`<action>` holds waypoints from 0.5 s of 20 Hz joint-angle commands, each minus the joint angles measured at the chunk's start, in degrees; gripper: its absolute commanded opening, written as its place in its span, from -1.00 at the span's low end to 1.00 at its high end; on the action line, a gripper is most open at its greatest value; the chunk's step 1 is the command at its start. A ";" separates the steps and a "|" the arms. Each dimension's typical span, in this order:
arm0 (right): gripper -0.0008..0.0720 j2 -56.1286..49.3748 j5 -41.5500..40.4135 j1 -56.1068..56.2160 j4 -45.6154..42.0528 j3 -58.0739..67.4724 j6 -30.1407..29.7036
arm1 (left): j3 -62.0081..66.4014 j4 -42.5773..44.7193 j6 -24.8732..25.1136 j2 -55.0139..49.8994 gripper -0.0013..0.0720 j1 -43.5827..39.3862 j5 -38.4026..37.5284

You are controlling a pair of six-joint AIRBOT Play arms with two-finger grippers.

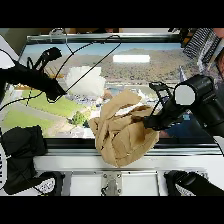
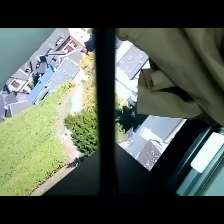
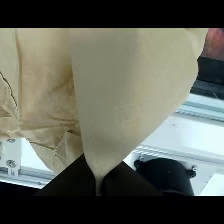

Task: Fold the clothes and pants, and hang the long-sleeved shirts on hangers.

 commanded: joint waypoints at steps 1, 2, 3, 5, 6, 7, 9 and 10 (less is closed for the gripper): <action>-0.94 0.13 0.04 0.02 0.02 0.37 0.85 | 0.04 -5.31 7.93 0.04 -0.93 3.26 -2.40; -0.94 0.15 0.07 0.02 0.00 0.81 1.25 | 0.04 -5.33 14.34 0.04 -0.93 3.87 -4.22; -0.94 0.13 0.04 0.02 0.00 1.42 1.57 | 0.04 -5.31 20.39 0.04 -0.93 4.33 -6.60; -0.94 0.11 0.04 -0.07 -0.17 2.84 1.95 | -0.02 -5.29 27.85 0.04 -0.93 4.81 -9.92; -0.94 0.11 0.04 -0.07 -0.20 3.61 1.95 | -0.46 -5.33 30.38 0.04 -0.93 5.16 -10.82; -0.94 0.11 0.04 -0.07 -0.24 4.39 2.25 | -1.31 -5.68 33.22 0.04 -0.93 5.25 -11.87; -0.94 0.07 0.07 -0.09 -0.44 6.03 3.54 | -4.63 -5.86 37.35 0.04 -0.93 5.25 -13.49; -0.94 0.07 0.07 -0.09 -0.79 6.60 3.65 | -7.06 -5.79 38.07 0.04 -0.93 5.25 -14.03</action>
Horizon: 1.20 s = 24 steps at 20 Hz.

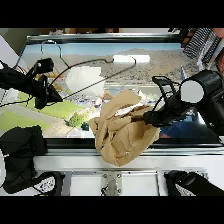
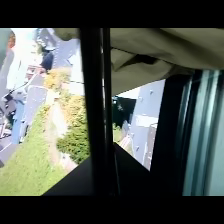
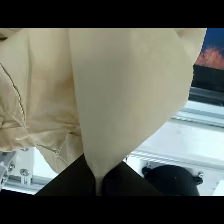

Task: Fold the clothes and pants, and hang the long-sleeved shirts on hangers.

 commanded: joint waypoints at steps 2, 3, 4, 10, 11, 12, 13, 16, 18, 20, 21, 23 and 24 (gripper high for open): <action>-0.94 -0.02 0.44 -1.31 -0.96 2.73 1.73 | -8.59 -0.48 9.51 0.02 -0.93 0.35 -3.37; -0.94 -0.02 0.76 -2.40 -0.87 3.10 1.77 | -10.54 -0.48 10.78 0.04 -0.93 0.35 -2.32; -0.94 -0.02 1.22 -3.56 -0.90 3.52 2.19 | -12.44 -0.52 10.84 0.09 -0.93 0.33 -0.55; -0.94 -0.02 2.40 -7.52 -0.96 5.29 1.49 | -20.96 -0.44 11.08 0.09 -0.93 -5.53 3.48; -0.94 -0.02 2.38 -7.52 -1.01 5.33 1.46 | -21.77 -0.42 11.08 0.09 -0.93 -7.26 4.46; -0.94 -0.02 2.40 -7.52 -0.94 5.33 1.44 | -22.34 -0.33 11.08 0.07 -0.93 -8.70 5.20; -0.94 -0.02 2.43 -7.52 -0.94 5.35 1.44 | -22.95 -0.33 11.08 0.07 -0.93 -10.16 6.08; -0.94 0.00 3.32 -7.52 -0.76 5.53 1.44 | -24.11 -0.26 11.04 0.02 -0.93 -13.44 9.03; -0.94 0.02 3.50 -7.50 0.17 5.95 0.74 | -24.11 -0.31 10.99 0.02 -0.93 -15.17 11.17; -0.94 0.02 3.50 -7.41 0.17 6.82 0.76 | -24.11 -0.31 10.75 0.02 -0.93 -16.79 14.64; -0.94 0.04 3.52 -7.41 0.22 7.32 0.74 | -24.11 -0.15 10.69 0.00 -0.93 -17.55 16.00; -0.94 0.04 3.50 -7.41 1.16 8.37 0.72 | -24.11 0.02 8.98 0.00 -0.93 -18.49 18.38; -0.94 0.04 3.50 -7.41 2.08 8.81 0.61 | -24.11 0.00 8.83 0.00 -0.93 -18.51 19.19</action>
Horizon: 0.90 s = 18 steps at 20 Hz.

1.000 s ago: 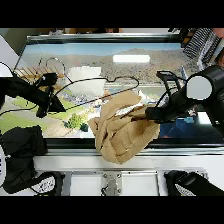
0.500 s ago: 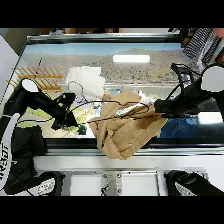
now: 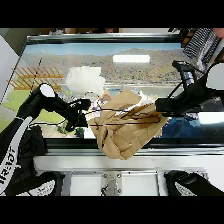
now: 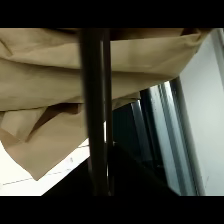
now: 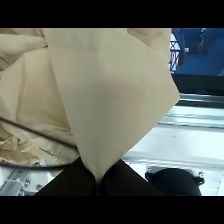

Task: Fold the clothes and pants, and hang the long-sleeved shirts on hangers.

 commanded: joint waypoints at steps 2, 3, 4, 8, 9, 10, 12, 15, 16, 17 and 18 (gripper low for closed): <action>-0.94 0.07 0.44 0.04 2.60 1.53 -0.24 | -0.09 0.13 -1.40 -0.04 -0.93 -1.25 4.39; -0.94 0.07 0.44 0.04 2.64 1.53 -0.24 | -0.09 0.20 -1.44 -0.04 -0.93 -1.25 4.09; -0.94 0.07 0.42 0.07 2.67 1.53 -0.24 | -0.09 0.24 -1.88 -0.04 -0.93 -1.25 3.89; -0.94 0.04 0.37 0.09 4.46 1.53 -0.31 | -0.15 0.24 -2.38 -0.11 -0.93 -2.29 3.78; -0.94 0.04 0.22 0.11 5.07 1.53 -1.40 | -0.15 0.24 -2.38 -0.20 -0.93 -2.78 3.82; -0.94 0.04 0.15 0.33 5.16 1.53 -1.75 | -0.15 0.26 -2.40 -0.55 -0.93 -3.37 3.82; -0.94 0.04 -0.52 1.27 5.20 1.53 -1.75 | -0.15 0.22 -2.43 -1.97 -0.93 -4.39 3.74; -0.94 -0.02 -2.29 3.50 5.22 1.53 -1.73 | -0.13 -1.49 -2.40 -3.98 -0.93 -5.66 3.82; -0.94 -0.09 -3.23 4.28 5.25 1.53 -1.70 | -0.15 -2.45 -2.40 -4.52 -0.93 -5.66 3.87; -0.94 -0.11 -4.39 5.14 5.27 1.53 -1.68 | -0.13 -3.45 -2.40 -4.94 -0.93 -5.66 3.82; -0.94 -0.15 -5.53 5.92 5.29 1.53 -1.68 | -0.15 -3.67 -2.40 -5.05 -0.93 -5.66 3.85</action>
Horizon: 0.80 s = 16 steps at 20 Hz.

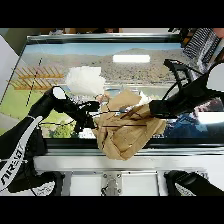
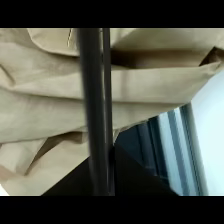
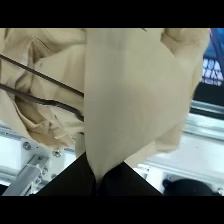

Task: Fold the clothes and pants, and hang the long-sleeved shirts on hangers.

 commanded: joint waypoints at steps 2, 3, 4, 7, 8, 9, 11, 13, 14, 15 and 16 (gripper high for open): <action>-0.94 -0.52 -6.16 3.19 1.44 0.07 -0.13 | -0.02 -1.81 -0.02 -1.05 -0.93 -0.42 -0.13; -0.94 -0.94 -8.00 3.37 3.04 0.09 -0.13 | -0.02 -1.75 -0.02 -1.05 -0.93 -0.42 -0.35; -0.94 -1.38 -9.84 3.43 5.09 0.09 -0.13 | -0.02 -1.70 0.00 -1.05 -0.93 -0.42 -0.70; -0.94 -2.93 -15.17 4.28 9.84 0.11 -0.20 | -0.02 -1.70 -0.02 -1.05 -0.93 -0.42 -0.81; -0.94 -3.48 -16.48 4.96 10.56 0.11 -0.17 | -0.02 -1.70 -0.02 -1.05 -0.93 -0.42 -0.81; -0.94 -4.09 -18.01 6.12 11.06 0.11 -0.20 | -0.02 -1.70 -0.02 -1.05 -0.93 -0.42 -0.83; -0.94 -5.14 -21.42 8.44 11.78 0.11 -0.17 | -0.02 -1.73 -0.02 -1.05 -0.93 -0.42 -0.81; -0.94 -6.29 -24.57 10.19 12.90 0.13 -0.17 | -0.02 -1.73 -0.02 -1.05 -0.93 -0.42 -0.85; -0.94 -6.82 -25.66 10.88 13.25 0.13 -0.20 | -0.02 -1.73 0.00 -1.05 -0.93 -0.42 -1.05; -0.94 -7.37 -26.84 11.56 13.73 0.13 -0.17 | -0.02 -1.73 -0.02 -1.05 -0.93 -0.42 -1.18; -0.94 -7.91 -28.09 12.20 13.92 0.13 -0.17 | -0.02 -1.73 -0.02 -1.05 -0.93 -0.42 -1.18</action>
